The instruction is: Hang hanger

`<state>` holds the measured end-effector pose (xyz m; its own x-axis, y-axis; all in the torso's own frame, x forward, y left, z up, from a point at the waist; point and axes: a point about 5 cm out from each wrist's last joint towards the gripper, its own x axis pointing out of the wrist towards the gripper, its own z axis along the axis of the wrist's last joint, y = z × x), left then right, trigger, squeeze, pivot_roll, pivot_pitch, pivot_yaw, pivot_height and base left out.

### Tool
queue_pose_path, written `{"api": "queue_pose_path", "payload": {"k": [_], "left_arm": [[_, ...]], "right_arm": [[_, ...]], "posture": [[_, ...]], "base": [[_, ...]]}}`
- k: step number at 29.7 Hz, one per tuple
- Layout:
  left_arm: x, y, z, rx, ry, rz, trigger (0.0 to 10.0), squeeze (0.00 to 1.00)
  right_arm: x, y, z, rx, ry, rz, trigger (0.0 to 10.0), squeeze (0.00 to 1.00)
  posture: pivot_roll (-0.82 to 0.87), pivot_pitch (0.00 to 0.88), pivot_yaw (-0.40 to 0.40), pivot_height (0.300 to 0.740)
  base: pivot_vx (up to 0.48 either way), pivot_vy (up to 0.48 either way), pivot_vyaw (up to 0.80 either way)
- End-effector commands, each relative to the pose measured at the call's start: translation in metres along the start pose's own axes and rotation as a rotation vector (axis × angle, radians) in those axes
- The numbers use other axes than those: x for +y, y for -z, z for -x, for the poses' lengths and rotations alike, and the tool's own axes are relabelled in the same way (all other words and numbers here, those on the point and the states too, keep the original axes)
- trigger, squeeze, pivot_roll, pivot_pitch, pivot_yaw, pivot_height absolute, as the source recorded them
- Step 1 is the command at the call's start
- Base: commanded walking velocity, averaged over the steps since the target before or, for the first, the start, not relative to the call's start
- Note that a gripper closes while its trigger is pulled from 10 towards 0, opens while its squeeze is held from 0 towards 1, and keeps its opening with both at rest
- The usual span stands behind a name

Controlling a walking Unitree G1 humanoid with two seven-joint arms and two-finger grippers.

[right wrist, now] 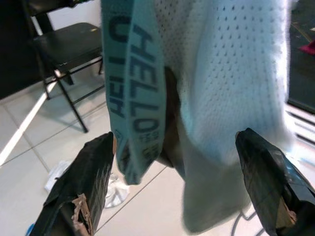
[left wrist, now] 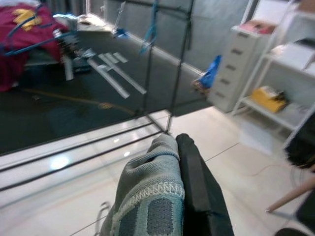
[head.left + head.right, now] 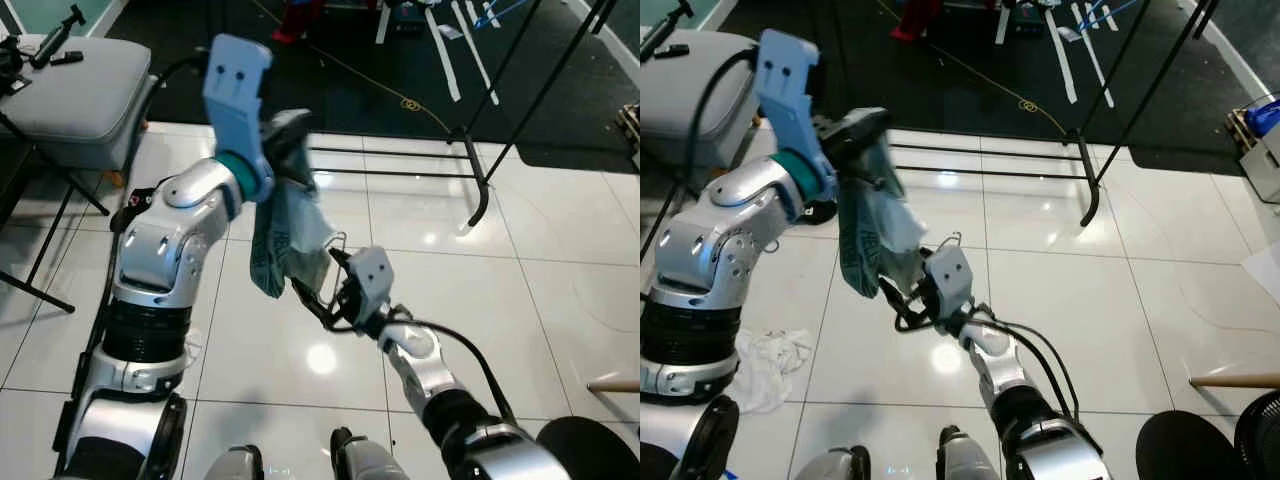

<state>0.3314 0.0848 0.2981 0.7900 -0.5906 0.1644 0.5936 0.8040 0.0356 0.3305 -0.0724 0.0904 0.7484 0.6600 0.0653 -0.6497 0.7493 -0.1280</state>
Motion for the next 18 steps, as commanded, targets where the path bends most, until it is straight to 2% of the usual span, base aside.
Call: {"api": "queue_pose_path", "payload": {"k": [1, 6, 18], "left_arm": [[-0.012, -0.008, 0.000, -0.017, 0.075, 0.012, 0.0, 0.00], [-0.021, -0.012, 0.000, -0.029, 0.131, 0.012, 0.0, 0.00], [-0.025, -0.016, -0.002, -0.026, 0.141, 0.028, 0.0, 0.00]], "right_arm": [[-0.001, 0.008, 0.002, 0.053, 0.003, -0.025, 10.0, 0.00], [0.001, 0.003, -0.006, 0.069, -0.039, -0.021, 10.0, 0.00], [0.011, -0.002, -0.017, 0.074, -0.146, -0.036, 10.0, 0.00]], "posture": [[0.03, 0.116, 0.006, 0.740], [0.04, 0.117, 0.002, 0.740], [0.05, 0.119, 0.004, 0.740]], "base": [[0.000, 0.000, 0.00], [0.000, 0.000, 0.00], [0.000, 0.000, 0.00]]}}
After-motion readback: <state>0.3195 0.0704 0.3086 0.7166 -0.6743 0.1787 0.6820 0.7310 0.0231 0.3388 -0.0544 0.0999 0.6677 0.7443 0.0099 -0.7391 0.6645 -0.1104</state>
